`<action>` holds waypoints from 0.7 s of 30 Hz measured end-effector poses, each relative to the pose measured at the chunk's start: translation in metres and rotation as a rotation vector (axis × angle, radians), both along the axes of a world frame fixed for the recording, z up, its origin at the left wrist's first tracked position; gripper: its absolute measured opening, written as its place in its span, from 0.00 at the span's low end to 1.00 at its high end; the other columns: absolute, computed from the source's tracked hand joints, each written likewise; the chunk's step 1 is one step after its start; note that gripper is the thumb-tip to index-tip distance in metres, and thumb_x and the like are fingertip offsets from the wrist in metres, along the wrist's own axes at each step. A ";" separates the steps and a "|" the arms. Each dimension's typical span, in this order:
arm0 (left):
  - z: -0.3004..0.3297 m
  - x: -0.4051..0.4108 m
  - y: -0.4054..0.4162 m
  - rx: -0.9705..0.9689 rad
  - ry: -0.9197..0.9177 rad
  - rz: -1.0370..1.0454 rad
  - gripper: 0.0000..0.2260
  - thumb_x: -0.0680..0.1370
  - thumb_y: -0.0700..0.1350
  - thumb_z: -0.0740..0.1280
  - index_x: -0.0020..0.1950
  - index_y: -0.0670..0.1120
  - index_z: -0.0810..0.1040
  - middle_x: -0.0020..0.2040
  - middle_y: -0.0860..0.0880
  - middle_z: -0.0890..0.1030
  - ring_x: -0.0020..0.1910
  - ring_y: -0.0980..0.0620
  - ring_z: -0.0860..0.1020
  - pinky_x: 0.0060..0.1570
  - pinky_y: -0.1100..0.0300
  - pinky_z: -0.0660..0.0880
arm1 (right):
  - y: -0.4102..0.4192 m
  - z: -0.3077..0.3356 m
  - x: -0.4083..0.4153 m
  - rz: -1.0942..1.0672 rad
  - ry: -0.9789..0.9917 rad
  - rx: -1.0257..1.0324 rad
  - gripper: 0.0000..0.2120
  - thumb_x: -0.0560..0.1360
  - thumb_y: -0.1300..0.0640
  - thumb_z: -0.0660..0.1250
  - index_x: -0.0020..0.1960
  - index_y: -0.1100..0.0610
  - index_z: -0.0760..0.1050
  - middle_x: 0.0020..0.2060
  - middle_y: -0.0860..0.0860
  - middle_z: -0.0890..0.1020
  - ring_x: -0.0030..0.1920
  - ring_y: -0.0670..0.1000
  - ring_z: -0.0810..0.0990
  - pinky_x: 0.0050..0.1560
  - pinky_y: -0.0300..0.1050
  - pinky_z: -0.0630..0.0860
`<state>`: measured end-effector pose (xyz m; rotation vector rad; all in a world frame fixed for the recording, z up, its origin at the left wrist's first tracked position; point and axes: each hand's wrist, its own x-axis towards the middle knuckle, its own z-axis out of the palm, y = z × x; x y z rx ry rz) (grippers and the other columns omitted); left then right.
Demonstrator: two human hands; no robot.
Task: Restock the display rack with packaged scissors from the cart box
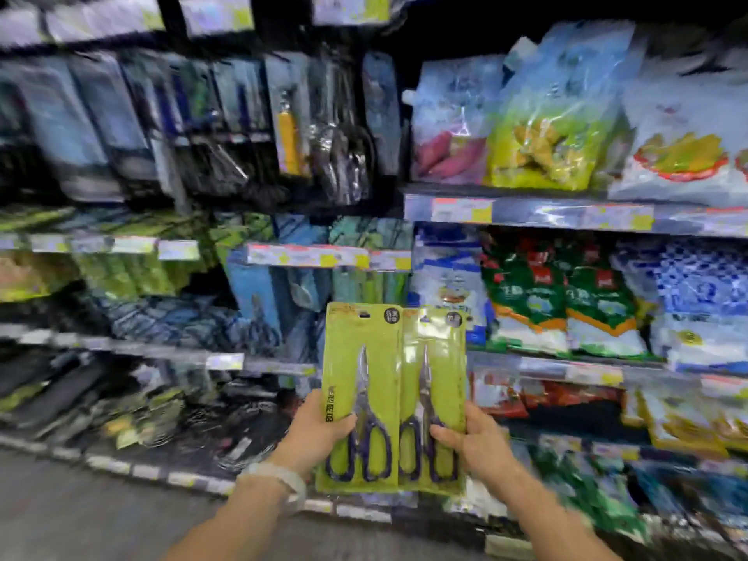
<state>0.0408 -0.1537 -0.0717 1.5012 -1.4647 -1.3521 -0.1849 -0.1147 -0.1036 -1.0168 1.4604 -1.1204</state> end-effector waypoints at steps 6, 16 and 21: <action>-0.008 0.135 0.000 0.037 0.048 0.298 0.21 0.65 0.48 0.75 0.53 0.45 0.73 0.52 0.41 0.81 0.53 0.41 0.80 0.56 0.41 0.76 | -0.056 0.005 0.129 0.266 0.191 -0.030 0.12 0.70 0.65 0.72 0.51 0.58 0.74 0.45 0.53 0.82 0.50 0.55 0.81 0.52 0.45 0.76; -0.017 0.266 -0.070 0.065 0.190 0.457 0.17 0.74 0.35 0.69 0.58 0.48 0.71 0.54 0.47 0.82 0.54 0.46 0.81 0.60 0.44 0.74 | -0.174 0.001 0.276 0.500 0.165 0.015 0.17 0.72 0.61 0.71 0.59 0.55 0.72 0.54 0.48 0.80 0.56 0.49 0.78 0.63 0.49 0.72; -0.013 0.316 -0.138 0.058 0.169 0.449 0.19 0.74 0.33 0.68 0.61 0.47 0.70 0.55 0.45 0.81 0.55 0.44 0.80 0.60 0.43 0.74 | -0.248 0.005 0.324 0.466 0.167 0.001 0.16 0.74 0.64 0.68 0.60 0.58 0.70 0.57 0.51 0.78 0.53 0.48 0.75 0.57 0.42 0.70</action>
